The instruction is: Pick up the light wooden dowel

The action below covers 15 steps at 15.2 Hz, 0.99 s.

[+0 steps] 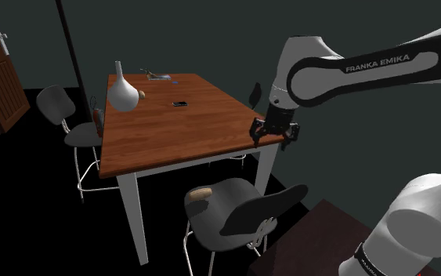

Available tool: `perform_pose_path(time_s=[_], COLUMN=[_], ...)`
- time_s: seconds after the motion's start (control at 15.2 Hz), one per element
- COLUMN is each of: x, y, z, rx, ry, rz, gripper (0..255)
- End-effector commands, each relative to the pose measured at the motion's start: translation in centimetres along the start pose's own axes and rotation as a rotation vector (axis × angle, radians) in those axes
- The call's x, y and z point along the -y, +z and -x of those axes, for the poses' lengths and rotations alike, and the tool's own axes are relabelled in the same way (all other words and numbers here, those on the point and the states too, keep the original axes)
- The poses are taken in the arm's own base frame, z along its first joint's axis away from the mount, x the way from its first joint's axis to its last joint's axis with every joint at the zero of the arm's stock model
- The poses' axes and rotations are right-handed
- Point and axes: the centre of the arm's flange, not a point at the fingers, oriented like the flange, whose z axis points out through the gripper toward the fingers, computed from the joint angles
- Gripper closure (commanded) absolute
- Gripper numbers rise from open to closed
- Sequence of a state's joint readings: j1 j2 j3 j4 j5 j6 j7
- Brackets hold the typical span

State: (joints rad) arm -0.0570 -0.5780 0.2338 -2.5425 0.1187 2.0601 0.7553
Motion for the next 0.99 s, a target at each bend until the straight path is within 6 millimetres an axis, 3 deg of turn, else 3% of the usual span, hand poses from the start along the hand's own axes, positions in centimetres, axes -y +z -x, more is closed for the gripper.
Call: perform_pose_path(time_s=[0.0,0.92], x=[1.7,11.8], y=[2.2,17.2], z=[0.0,-3.0], rx=[0.003,0.028], ry=[0.065,0.494], rz=[-0.004,-0.015], gripper=[0,0])
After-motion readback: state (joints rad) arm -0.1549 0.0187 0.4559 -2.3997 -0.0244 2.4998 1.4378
